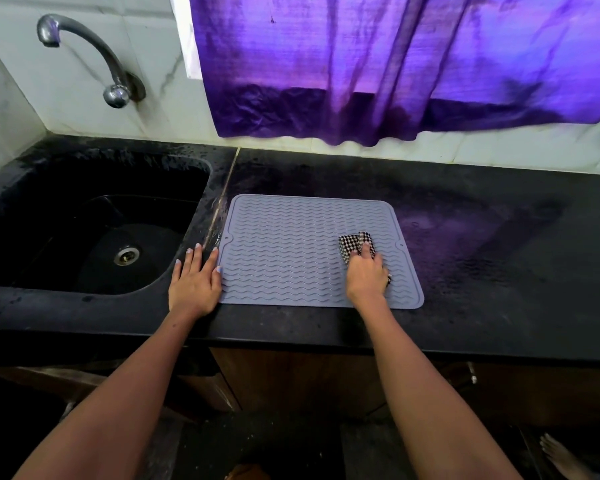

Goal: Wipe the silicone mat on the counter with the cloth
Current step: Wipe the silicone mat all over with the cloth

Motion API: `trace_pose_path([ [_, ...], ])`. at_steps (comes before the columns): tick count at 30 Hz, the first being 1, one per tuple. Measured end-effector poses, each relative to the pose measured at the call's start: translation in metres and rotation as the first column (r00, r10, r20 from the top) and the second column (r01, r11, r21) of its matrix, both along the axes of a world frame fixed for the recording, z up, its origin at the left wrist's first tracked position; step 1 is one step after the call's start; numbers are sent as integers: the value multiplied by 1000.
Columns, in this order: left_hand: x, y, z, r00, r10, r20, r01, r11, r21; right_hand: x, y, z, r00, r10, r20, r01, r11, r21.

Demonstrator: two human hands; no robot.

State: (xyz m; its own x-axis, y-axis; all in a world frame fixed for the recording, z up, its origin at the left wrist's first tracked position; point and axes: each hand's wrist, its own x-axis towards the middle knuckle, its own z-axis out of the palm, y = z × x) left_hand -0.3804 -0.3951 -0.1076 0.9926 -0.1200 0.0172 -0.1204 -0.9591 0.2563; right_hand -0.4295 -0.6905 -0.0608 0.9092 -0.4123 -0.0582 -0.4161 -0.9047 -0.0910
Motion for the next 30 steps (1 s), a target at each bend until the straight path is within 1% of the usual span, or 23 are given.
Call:
trace_pose_path([
  [2, 0, 0, 1, 1000, 1, -4, -1, 1000, 5, 4, -7, 10, 999, -40, 17, 38, 994, 99],
  [4, 0, 1, 1, 1000, -1, -2, 1, 1000, 8, 8, -16, 21, 987, -146, 74, 120, 954, 275],
  [5, -1, 1, 1, 1000, -2, -1, 2, 1000, 10, 9, -21, 26, 974, -200, 107, 155, 933, 326],
  [6, -1, 1, 1, 1000, -3, 1, 3, 1000, 11, 8, -25, 29, 958, -248, 144, 188, 922, 337],
  [8, -1, 0, 1, 1000, -2, 7, 2, 1000, 8, 4, -30, 31, 932, -299, 206, 238, 931, 275],
  [10, -1, 0, 2, 1000, -1, 11, 1, 1000, 3, -3, -34, 27, 929, -294, 226, 248, 946, 209],
  [12, -1, 0, 2, 1000, -1, 10, 1, 1000, 1, -9, -36, 19, 953, -252, 170, 228, 962, 150],
  [14, -2, 0, 3, 1000, 3, 8, -3, 1000, 5, -14, -38, 11, 981, -172, 86, 166, 983, 76],
  [16, -2, 0, 3, 1000, 4, 5, -4, 1000, 5, -15, -42, 7, 992, -112, 52, 109, 993, 44],
  [18, -3, -1, 4, 1000, 2, 4, -2, 1000, 10, -15, -46, 9, 994, -104, 45, 101, 993, 63],
  [19, -3, -1, 4, 1000, 1, 5, -1, 1000, 12, -15, -48, 12, 991, -124, 50, 118, 988, 102],
  [21, -2, -1, 4, 1000, 1, 3, -2, 1000, 10, -13, -54, 21, 981, -187, 44, 172, 958, 230],
  [23, -1, -1, 4, 1000, 2, -2, -2, 1000, 10, -11, -63, 32, 973, -232, 17, 210, 908, 362],
  [25, -1, -1, 3, 1000, 2, 4, -2, 1000, 11, -11, -70, 39, 954, -295, 44, 245, 860, 448],
  [27, -1, 0, 3, 1000, 4, 6, -4, 1000, 11, -15, -71, 40, 925, -368, 92, 294, 850, 437],
  [30, 0, 0, 2, 1000, 5, 6, -5, 1000, 12, -25, -62, 33, 904, -412, 115, 359, 876, 321],
])
